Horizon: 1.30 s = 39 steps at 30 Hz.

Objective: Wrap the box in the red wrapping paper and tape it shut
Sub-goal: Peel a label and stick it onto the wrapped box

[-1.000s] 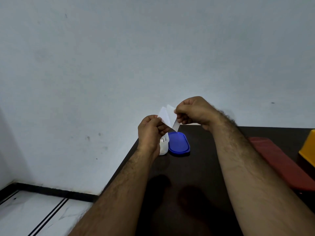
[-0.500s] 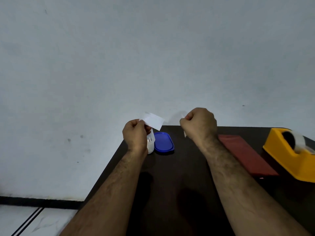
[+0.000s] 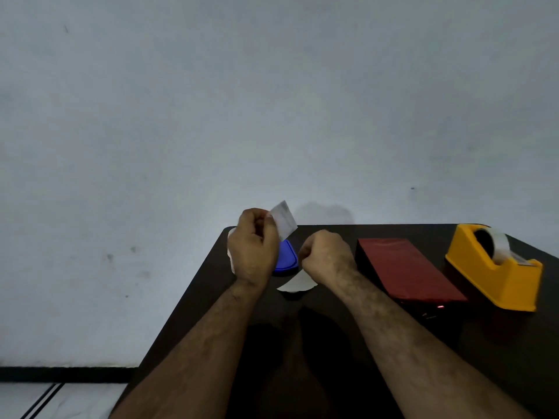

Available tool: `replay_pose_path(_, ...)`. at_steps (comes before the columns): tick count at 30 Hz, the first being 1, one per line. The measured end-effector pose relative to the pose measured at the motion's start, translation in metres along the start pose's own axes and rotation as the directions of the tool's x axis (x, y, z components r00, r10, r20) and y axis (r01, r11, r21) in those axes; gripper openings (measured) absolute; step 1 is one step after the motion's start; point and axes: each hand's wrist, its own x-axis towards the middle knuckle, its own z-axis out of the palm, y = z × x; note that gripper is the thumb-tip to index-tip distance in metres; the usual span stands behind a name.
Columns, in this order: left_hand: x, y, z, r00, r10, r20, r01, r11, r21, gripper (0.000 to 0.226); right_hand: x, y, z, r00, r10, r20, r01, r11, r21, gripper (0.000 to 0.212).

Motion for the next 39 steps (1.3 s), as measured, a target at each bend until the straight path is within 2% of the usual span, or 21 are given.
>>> replay_pose_path(1,-0.003,0.001,0.001,0.997,0.07,0.01,-0.071,0.997,0.044,0.002,-0.001,0.002,-0.003,0.999,0.005,-0.041,0.001,0.988,0.154,0.021)
replay_pose_path(2,-0.006,0.0,0.003,0.986,0.164,0.029,-0.166,0.981,0.1,0.003,-0.004,0.001,-0.008,0.998,0.029,-0.059,-0.005,0.925,0.379,0.021)
replay_pose_path(4,-0.011,0.0,0.007,0.915,0.389,0.104,-0.403,0.884,0.238,0.008,-0.011,-0.005,-0.022,0.996,0.081,0.031,-0.074,0.611,0.788,0.012)
replay_pose_path(5,-0.012,0.0,0.008,0.859,0.492,0.146,-0.513,0.817,0.264,0.008,-0.013,-0.007,-0.029,0.995,0.062,0.082,-0.101,0.454,0.885,0.008)
replay_pose_path(6,-0.013,-0.001,0.01,0.795,0.581,0.176,-0.606,0.751,0.261,0.009,-0.014,-0.009,-0.036,0.994,0.044,0.102,-0.111,0.368,0.923,0.011)
replay_pose_path(7,-0.012,-0.003,0.012,0.732,0.655,0.187,-0.68,0.69,0.247,0.012,-0.014,-0.008,-0.041,0.994,0.038,0.103,-0.11,0.331,0.937,0.016)
replay_pose_path(9,-0.011,-0.008,0.016,0.643,0.743,0.183,-0.762,0.599,0.247,0.015,-0.011,-0.006,-0.045,0.995,0.061,0.076,-0.092,0.335,0.938,0.018)
replay_pose_path(11,-0.01,-0.01,0.019,0.595,0.78,0.194,-0.799,0.546,0.253,0.019,-0.007,0.001,-0.046,0.995,0.088,0.054,-0.084,0.381,0.921,0.012)
replay_pose_path(13,-0.012,-0.01,0.02,0.557,0.806,0.199,-0.827,0.515,0.226,0.016,-0.002,0.009,-0.047,0.995,0.091,0.047,-0.082,0.435,0.897,0.014)
replay_pose_path(15,-0.012,-0.007,0.019,0.561,0.802,0.205,-0.827,0.531,0.184,0.011,0.005,0.021,-0.052,0.995,0.089,0.047,-0.084,0.469,0.879,0.012)
replay_pose_path(16,-0.012,-0.006,0.017,0.605,0.77,0.204,-0.796,0.582,0.164,0.011,0.008,0.027,-0.055,0.995,0.085,0.056,-0.091,0.488,0.868,0.009)
replay_pose_path(18,-0.015,0.002,0.014,0.791,0.586,0.178,-0.607,0.786,0.112,0.019,0.013,0.04,-0.066,0.994,0.069,0.087,-0.111,0.526,0.843,0.008)
replay_pose_path(19,-0.016,0.006,0.012,0.889,0.427,0.164,-0.444,0.892,0.081,0.022,0.016,0.046,-0.07,0.993,0.055,0.102,-0.116,0.545,0.83,0.01)
replay_pose_path(20,-0.016,0.012,0.011,0.954,0.249,0.166,-0.257,0.966,0.031,0.022,0.017,0.051,-0.077,0.993,0.047,0.105,-0.113,0.568,0.815,0.013)
replay_pose_path(21,-0.015,0.018,0.011,0.98,0.081,0.184,-0.075,0.996,-0.039,0.02,0.017,0.057,-0.084,0.994,0.04,0.1,-0.104,0.594,0.797,0.015)
replay_pose_path(23,-0.009,0.028,0.013,0.956,-0.146,0.255,0.194,0.965,-0.177,0.009,0.019,0.066,-0.098,0.996,0.032,0.089,-0.089,0.639,0.764,0.014)
replay_pose_path(25,-0.004,0.04,0.022,0.911,-0.22,0.349,0.307,0.927,-0.215,0.005,0.02,0.076,-0.112,0.995,0.034,0.099,-0.096,0.674,0.732,0.01)
replay_pose_path(27,-0.003,0.051,0.032,0.856,-0.26,0.448,0.387,0.896,-0.22,0.015,0.022,0.084,-0.123,0.992,0.045,0.12,-0.117,0.707,0.698,0.006)
replay_pose_path(29,-0.004,0.062,0.043,0.808,-0.29,0.513,0.443,0.873,-0.204,0.02,0.025,0.09,-0.132,0.989,0.056,0.136,-0.133,0.732,0.669,0.007)
replay_pose_path(33,-0.006,0.077,0.067,0.723,-0.357,0.592,0.495,0.865,-0.082,0.015,0.029,0.106,-0.145,0.977,0.089,0.195,-0.194,0.757,0.624,0.014)
replay_pose_path(39,-0.022,0.08,0.102,0.655,-0.486,0.578,0.594,0.805,0.005,0.016,0.035,0.137,-0.148,0.96,0.181,0.212,-0.274,0.751,0.6,0.009)
